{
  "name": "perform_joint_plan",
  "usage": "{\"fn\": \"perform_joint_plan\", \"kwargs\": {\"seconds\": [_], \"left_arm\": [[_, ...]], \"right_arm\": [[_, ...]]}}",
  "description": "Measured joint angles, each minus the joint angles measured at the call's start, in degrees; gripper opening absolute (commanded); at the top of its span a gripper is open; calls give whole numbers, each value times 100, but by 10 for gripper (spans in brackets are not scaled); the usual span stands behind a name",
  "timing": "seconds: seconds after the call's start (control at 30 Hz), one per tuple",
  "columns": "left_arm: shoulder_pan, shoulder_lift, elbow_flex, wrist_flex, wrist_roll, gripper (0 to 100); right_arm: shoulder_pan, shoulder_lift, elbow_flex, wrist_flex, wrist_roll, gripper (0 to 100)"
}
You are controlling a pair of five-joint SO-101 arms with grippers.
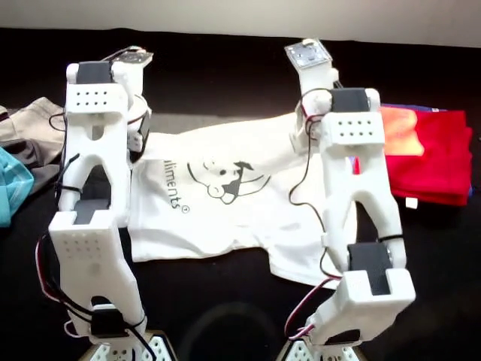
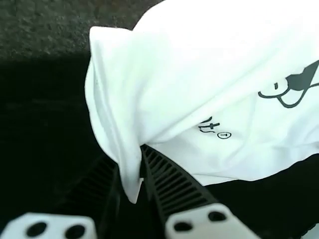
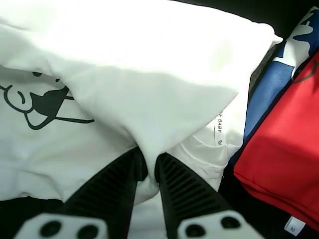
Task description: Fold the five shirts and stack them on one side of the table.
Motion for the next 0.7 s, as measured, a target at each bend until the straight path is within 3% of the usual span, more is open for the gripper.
{"fn": "perform_joint_plan", "kwargs": {"seconds": [0.37, 0.7], "left_arm": [[-9, -1512, 2593, 0, 0, 10], [-9, -2462, 4659, -774, -167, 10]], "right_arm": [[536, -3358, 4281, -967, -9, 5], [642, -4686, 4853, 264, 273, 5]]}}
